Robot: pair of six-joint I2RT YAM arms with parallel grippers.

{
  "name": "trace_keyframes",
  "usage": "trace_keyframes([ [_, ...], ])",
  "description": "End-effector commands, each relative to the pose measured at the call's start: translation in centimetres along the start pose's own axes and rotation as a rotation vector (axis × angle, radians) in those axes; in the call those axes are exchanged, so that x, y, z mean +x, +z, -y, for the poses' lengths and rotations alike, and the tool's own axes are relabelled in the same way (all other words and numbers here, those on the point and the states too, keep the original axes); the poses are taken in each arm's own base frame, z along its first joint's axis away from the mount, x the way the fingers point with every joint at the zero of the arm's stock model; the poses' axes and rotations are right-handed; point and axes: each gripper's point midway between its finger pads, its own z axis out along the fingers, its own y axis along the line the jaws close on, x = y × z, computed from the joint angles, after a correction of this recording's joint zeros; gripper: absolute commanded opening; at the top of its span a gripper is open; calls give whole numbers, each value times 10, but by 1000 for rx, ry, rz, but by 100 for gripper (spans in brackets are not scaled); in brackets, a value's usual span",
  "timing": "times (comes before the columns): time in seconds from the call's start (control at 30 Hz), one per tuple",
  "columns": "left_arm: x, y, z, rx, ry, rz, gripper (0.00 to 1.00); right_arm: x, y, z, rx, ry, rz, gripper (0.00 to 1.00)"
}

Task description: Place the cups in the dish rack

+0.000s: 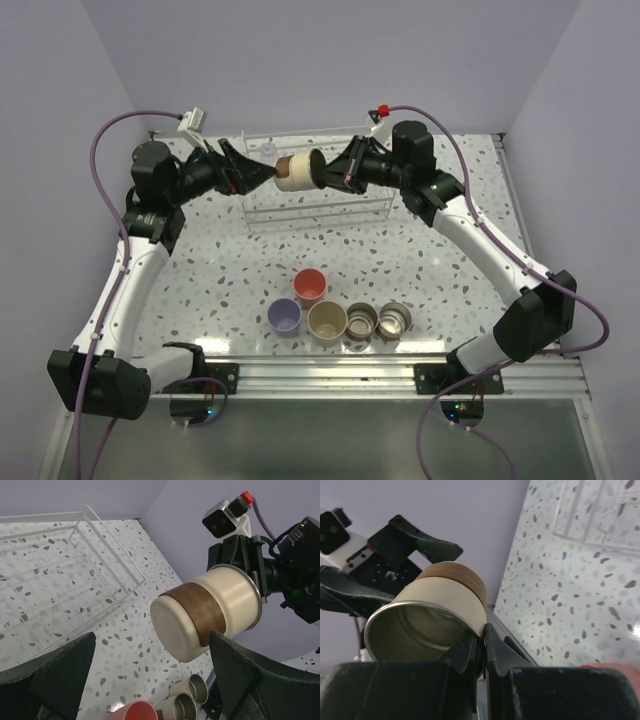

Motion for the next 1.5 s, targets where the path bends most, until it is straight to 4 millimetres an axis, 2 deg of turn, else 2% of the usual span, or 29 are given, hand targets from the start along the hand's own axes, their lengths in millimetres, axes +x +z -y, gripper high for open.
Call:
trace_keyframes([
  [0.0,-16,-3,32,140,45,49,98,-5,-6,-57,-242,19,-31,0],
  [0.07,-17,-2,35,169,38,54,98,-3,-5,-63,-282,61,-59,0],
  [0.1,-13,-1,34,179,26,52,98,-7,-6,-72,-332,49,-48,0],
  [0.33,-21,-8,64,352,-7,103,99,-13,0,-85,-448,168,-70,0],
  [0.37,-21,-8,65,364,-12,106,99,-14,4,-83,-454,180,-78,0],
  [0.47,-24,-10,71,408,-27,125,99,-17,1,-95,-511,181,-89,0],
  [0.67,-33,-12,82,479,-35,152,100,-15,8,-90,-519,199,-117,0],
  [0.83,-34,-7,77,484,-61,152,99,-15,10,-87,-529,227,-120,0],
  [0.97,-32,-3,71,480,-79,152,99,-17,8,-93,-560,227,-128,0],
  [1.23,-50,-7,84,554,-134,199,100,-12,12,-87,-559,207,-151,0],
  [1.47,-49,-3,77,535,-163,199,100,-13,19,-83,-540,188,-162,0],
])
